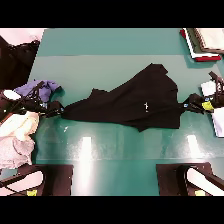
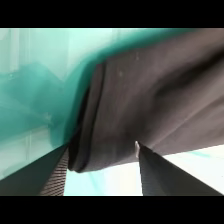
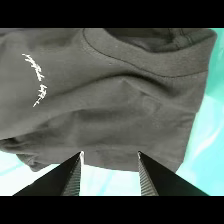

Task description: Fold the shirts.

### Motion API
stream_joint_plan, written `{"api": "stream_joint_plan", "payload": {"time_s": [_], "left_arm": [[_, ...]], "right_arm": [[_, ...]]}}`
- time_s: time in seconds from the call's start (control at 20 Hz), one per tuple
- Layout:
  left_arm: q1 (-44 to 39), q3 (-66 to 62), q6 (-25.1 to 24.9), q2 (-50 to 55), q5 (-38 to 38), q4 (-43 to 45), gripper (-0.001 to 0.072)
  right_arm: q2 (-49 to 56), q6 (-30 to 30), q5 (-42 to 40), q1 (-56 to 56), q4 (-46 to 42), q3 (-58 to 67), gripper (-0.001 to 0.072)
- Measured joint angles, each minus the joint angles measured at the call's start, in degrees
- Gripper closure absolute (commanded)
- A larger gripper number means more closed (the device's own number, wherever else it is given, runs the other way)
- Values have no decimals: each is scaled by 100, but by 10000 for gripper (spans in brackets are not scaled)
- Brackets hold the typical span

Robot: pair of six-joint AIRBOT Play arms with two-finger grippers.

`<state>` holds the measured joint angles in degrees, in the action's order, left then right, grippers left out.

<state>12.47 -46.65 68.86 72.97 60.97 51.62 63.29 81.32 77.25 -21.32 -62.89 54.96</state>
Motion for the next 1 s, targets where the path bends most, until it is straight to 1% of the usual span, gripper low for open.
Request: {"api": "stream_joint_plan", "payload": {"time_s": [0.15,0.3,0.4,0.5,0.65,0.8,1.0], "left_arm": [[0,-151,-20,7,-74,-44,219],[-46,-697,-24,11,-138,-98,219],[-282,-1150,-76,55,-236,-142,219],[-706,-1631,-125,258,-424,-144,219],[-1397,-2479,-131,944,-649,-138,219],[-1945,-3381,-15,1878,-636,-125,219],[-2363,-4061,190,2771,-575,-98,219]], "right_arm": [[-2,0,-109,0,11,-42,306],[-2,0,-168,0,28,-57,306],[-2,2,-190,-2,33,-26,306],[-2,2,-203,-2,83,96,306],[4,2,-210,0,140,457,306],[138,2,-201,0,168,933,306],[542,2,72,0,181,1641,306]]}}
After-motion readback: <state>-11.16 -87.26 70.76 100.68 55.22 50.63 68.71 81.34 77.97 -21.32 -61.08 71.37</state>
